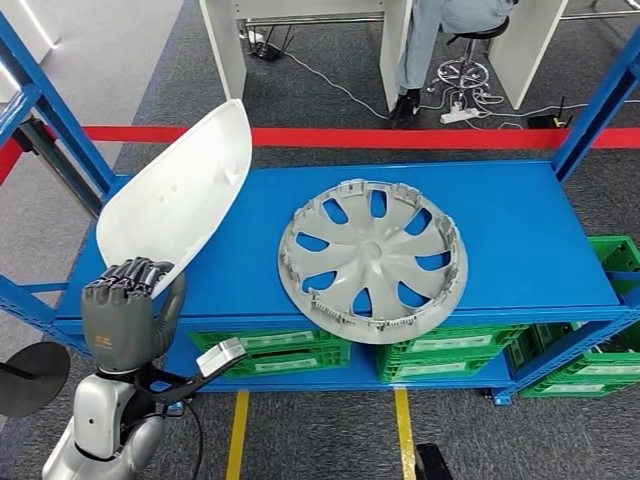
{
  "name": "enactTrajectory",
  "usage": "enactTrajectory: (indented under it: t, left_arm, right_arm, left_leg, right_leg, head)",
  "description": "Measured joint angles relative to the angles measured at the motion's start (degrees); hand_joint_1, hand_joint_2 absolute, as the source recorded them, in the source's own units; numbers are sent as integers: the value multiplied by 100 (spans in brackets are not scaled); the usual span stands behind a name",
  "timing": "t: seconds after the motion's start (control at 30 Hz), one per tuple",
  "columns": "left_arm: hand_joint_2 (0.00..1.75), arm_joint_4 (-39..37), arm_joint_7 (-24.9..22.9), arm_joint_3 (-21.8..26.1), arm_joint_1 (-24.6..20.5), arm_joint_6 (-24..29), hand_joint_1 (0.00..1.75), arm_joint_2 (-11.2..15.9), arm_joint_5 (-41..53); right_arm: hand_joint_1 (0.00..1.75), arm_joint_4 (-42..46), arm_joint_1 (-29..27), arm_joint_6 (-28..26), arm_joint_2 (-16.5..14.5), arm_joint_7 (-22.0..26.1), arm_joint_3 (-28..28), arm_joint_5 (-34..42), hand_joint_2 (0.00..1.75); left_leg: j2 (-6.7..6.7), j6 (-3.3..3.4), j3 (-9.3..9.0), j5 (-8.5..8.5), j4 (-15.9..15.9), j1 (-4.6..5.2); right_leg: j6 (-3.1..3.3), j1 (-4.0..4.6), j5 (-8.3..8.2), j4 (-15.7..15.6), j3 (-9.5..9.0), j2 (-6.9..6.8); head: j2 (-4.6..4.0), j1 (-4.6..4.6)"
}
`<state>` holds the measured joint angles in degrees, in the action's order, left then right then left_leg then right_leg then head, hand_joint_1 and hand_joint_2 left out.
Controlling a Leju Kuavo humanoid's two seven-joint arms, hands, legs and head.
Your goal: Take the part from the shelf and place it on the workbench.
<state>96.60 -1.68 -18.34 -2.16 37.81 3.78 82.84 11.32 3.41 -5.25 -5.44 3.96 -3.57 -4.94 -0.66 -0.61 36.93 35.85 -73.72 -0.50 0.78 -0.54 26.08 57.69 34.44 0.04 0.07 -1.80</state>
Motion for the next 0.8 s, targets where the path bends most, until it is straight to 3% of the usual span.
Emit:
enactTrajectory:
  t: [0.07, 0.13, 0.2, 0.27, 0.3, 0.37, 0.43, 0.47, 0.5, 0.53, 0.57, 0.63, 0.67, 0.73, 0.8]
  left_arm:
    - [175, -3, -1, 1, -4, -3, 169, 1, 0]
    - [175, -2, -1, 2, -15, -8, 169, 2, -2]
    - [175, -2, -7, 2, -20, -22, 169, 3, -5]
    - [175, -3, -16, 2, -23, -42, 169, 4, -10]
    - [175, -3, -21, 2, -27, -54, 169, 4, -12]
    - [175, -3, -32, 3, -24, -75, 169, -1, -18]
    - [175, -3, -45, 6, -9, -87, 169, -3, -24]
    - [175, -3, -49, 8, 0, -88, 169, -2, -24]
    - [175, -3, -51, 9, 6, -90, 169, -2, -23]
    - [175, -3, -51, 10, 12, -90, 169, -1, -22]
    - [175, -3, -51, 11, 16, -91, 169, -1, -22]
    - [175, -2, -56, 26, 23, -93, 169, 1, -22]
    - [175, -1, -60, 39, 25, -95, 169, 2, -22]
    - [175, 1, -69, 68, 39, -101, 169, 7, -31]
    - [175, 1, -76, 108, 75, -111, 169, 27, -49]
  right_arm:
    - [0, 0, 2, 1, -2, 0, 1, 0, 0]
    - [0, 1, 8, 2, -15, 0, 3, -3, 0]
    - [0, 2, 12, 2, -27, 0, 5, -11, 0]
    - [0, 1, 4, 4, -28, 0, 5, -20, 0]
    - [0, 1, -1, 5, -29, 0, 5, -21, 0]
    - [0, 0, -4, 6, -29, 3, 5, -21, 0]
    - [0, 0, -5, 7, -29, 8, 7, -20, 0]
    - [0, 0, -8, 7, -28, 10, 8, -20, 0]
    - [0, 0, -11, 7, -28, 11, 9, -20, 0]
    - [0, 0, -14, 7, -28, 13, 11, -20, 0]
    - [0, 0, -13, 7, -28, 15, 13, -20, 0]
    - [0, 2, 2, 8, -31, 22, 14, -20, 0]
    - [0, 2, 9, 9, -32, 27, 14, -20, 0]
    - [0, 3, 6, 9, -35, 32, 15, -20, 0]
    - [0, 2, -12, 9, -40, 31, 20, -24, 0]
  left_leg:
    - [16, 93, -457, -333, 631, 23]
    - [46, 204, -946, -477, 1428, 58]
    - [63, 245, -1098, -465, 1755, 94]
    - [43, 255, -1046, -580, 1820, 100]
    - [28, 276, -1003, -651, 1854, 88]
    - [-2, 317, -863, -803, 1897, 58]
    - [-15, 336, -682, -930, 1875, 62]
    - [-24, 331, -592, -987, 1857, 65]
    - [-32, 321, -504, -1039, 1835, 66]
    - [-36, 305, -417, -1083, 1806, 63]
    - [-38, 284, -338, -1120, 1766, 59]
    - [-40, 229, -203, -1180, 1665, 71]
    - [-40, 199, -163, -1210, 1622, 80]
    - [-41, 140, -123, -1280, 1584, 85]
    - [-25, 77, -79, -1221, 1534, 69]
  right_leg:
    - [-5, 36, -83, 2, 87, 20]
    - [-32, 59, -169, -1, 148, 37]
    - [-92, 44, -267, -23, 177, 41]
    - [-165, 27, -332, -51, 201, 48]
    - [-192, 28, -249, -7, 249, 49]
    - [-238, 18, 220, 398, 421, 45]
    - [-289, 0, 717, 1141, 601, 39]
    - [-311, -7, 791, 1432, 623, 37]
    - [-330, -13, 736, 1562, 569, 33]
    - [-342, -19, 584, 1468, 407, 26]
    - [-350, -28, 426, 1185, 150, 16]
    - [-345, -32, 407, 364, -457, -1]
    - [-323, -29, 483, 69, -639, -3]
    - [-242, -9, 569, -127, -710, 5]
    - [-126, -16, 488, -119, -615, -15]
  head:
    - [0, -1]
    - [0, -6]
    - [0, -6]
    - [0, 0]
    - [0, -1]
    - [0, -19]
    - [0, -38]
    - [0, -38]
    - [0, -38]
    - [0, -39]
    - [0, -39]
    - [0, -42]
    - [0, -42]
    - [0, -46]
    - [0, -52]
